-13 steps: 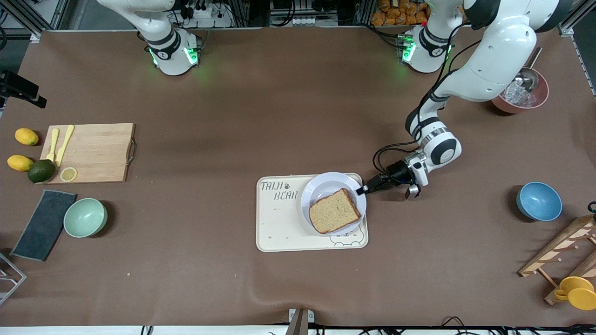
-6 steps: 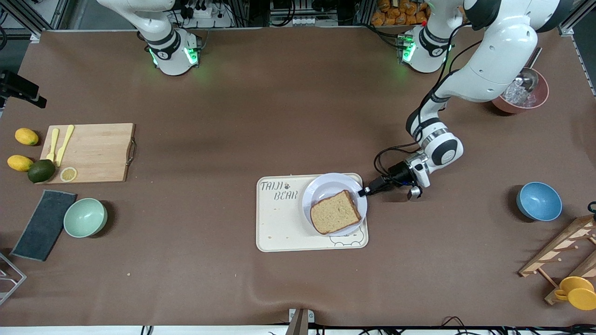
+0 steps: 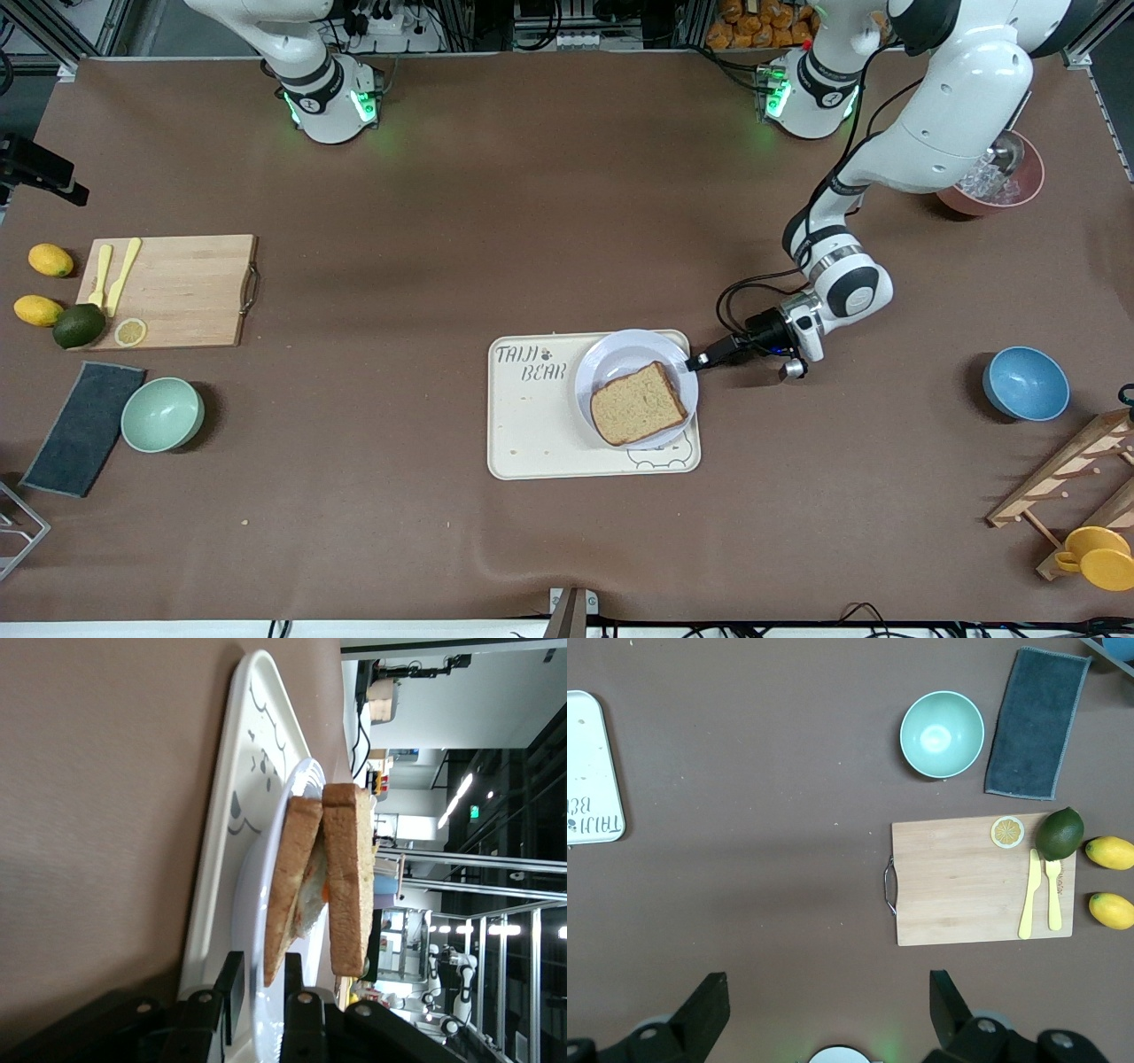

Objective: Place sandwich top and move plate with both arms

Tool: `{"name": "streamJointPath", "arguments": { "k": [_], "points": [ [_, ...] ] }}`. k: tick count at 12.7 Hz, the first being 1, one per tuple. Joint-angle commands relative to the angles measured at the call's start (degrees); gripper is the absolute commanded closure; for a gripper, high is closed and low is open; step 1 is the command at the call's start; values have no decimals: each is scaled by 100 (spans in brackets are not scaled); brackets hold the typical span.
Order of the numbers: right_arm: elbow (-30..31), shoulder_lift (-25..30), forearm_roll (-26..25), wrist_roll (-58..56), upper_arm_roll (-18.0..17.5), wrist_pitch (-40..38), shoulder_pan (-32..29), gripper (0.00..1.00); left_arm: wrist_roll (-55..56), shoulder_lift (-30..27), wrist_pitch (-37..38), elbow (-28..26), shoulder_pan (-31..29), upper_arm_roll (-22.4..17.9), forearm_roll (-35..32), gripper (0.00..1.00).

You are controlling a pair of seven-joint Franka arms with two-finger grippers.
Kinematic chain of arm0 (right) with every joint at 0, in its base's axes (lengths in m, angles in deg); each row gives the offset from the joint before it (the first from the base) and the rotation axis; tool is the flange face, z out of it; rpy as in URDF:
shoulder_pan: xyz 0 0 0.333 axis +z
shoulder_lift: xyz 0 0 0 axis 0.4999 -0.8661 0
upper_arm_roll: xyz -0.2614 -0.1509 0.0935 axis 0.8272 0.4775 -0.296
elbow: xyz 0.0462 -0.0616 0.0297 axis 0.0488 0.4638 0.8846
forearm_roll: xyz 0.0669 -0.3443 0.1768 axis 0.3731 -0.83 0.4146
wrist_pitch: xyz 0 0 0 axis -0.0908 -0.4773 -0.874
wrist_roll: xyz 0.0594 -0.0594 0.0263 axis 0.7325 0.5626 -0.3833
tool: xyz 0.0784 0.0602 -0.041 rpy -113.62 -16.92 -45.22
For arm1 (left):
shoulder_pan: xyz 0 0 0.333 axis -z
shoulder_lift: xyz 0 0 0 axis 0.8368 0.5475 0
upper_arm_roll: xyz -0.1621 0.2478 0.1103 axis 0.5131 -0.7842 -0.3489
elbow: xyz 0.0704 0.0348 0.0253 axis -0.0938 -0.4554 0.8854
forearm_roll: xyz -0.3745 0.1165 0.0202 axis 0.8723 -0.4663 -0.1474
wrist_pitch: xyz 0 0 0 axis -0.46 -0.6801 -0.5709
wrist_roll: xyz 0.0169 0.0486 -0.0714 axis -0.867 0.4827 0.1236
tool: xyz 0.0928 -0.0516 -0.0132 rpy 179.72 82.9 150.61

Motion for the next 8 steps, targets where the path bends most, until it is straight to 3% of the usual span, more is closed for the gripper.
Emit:
{"name": "streamJointPath", "arguments": {
  "k": [1, 4, 8],
  "points": [
    [-36, 8, -59, 69, -101, -40, -96, 0, 365, -244, -59, -112, -318, 41, -612, 75],
    [-36, 8, -59, 69, -101, -40, -96, 0, 716, -463, -59, -182, -494, 41, -1139, 75],
    [-36, 8, -59, 69, -101, -32, -96, 0, 1629, -972, -59, -148, -872, 32, -2596, 75]
  ]
}}
